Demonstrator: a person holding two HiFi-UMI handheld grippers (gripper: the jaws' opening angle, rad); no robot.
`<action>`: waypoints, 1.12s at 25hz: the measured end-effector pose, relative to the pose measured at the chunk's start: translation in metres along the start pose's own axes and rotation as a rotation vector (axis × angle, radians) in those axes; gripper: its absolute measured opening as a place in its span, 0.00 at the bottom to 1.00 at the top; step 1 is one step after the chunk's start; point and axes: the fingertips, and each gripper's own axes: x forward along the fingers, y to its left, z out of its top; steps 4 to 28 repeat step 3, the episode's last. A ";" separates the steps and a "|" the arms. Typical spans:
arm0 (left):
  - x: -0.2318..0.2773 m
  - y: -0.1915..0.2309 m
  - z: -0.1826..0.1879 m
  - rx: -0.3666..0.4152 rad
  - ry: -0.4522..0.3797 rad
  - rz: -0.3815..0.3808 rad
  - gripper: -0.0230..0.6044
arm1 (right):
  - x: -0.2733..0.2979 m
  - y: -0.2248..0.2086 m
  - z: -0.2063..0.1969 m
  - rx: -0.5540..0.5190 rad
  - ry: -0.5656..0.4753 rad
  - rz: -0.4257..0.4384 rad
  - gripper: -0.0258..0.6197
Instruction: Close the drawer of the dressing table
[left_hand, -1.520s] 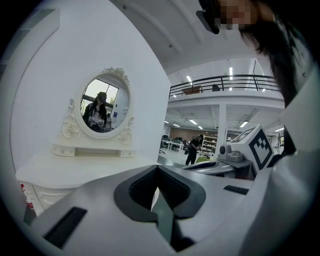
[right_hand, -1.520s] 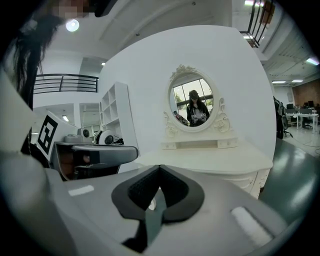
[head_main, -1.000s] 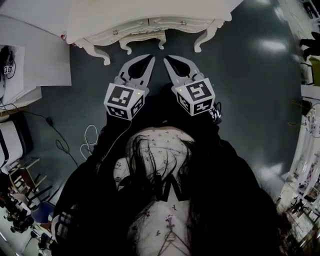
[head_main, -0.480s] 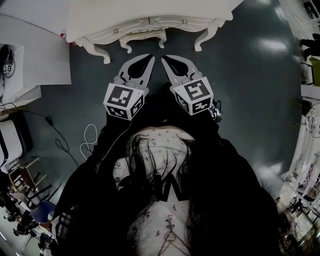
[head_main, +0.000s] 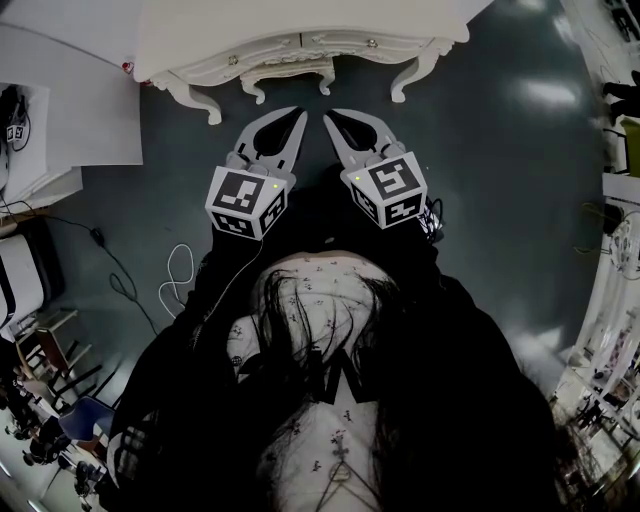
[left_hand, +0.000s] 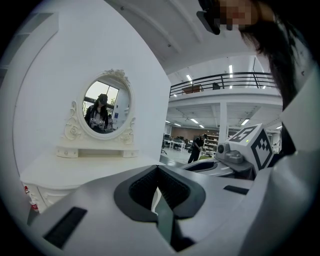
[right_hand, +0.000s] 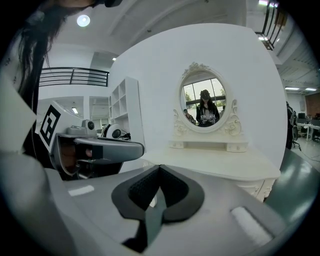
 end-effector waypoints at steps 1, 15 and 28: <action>0.001 0.000 0.000 0.000 0.000 0.001 0.04 | 0.001 0.000 0.000 -0.001 0.001 0.002 0.05; 0.002 0.001 -0.001 0.000 0.000 0.002 0.04 | 0.002 -0.001 -0.001 -0.003 0.002 0.005 0.05; 0.002 0.001 -0.001 0.000 0.000 0.002 0.04 | 0.002 -0.001 -0.001 -0.003 0.002 0.005 0.05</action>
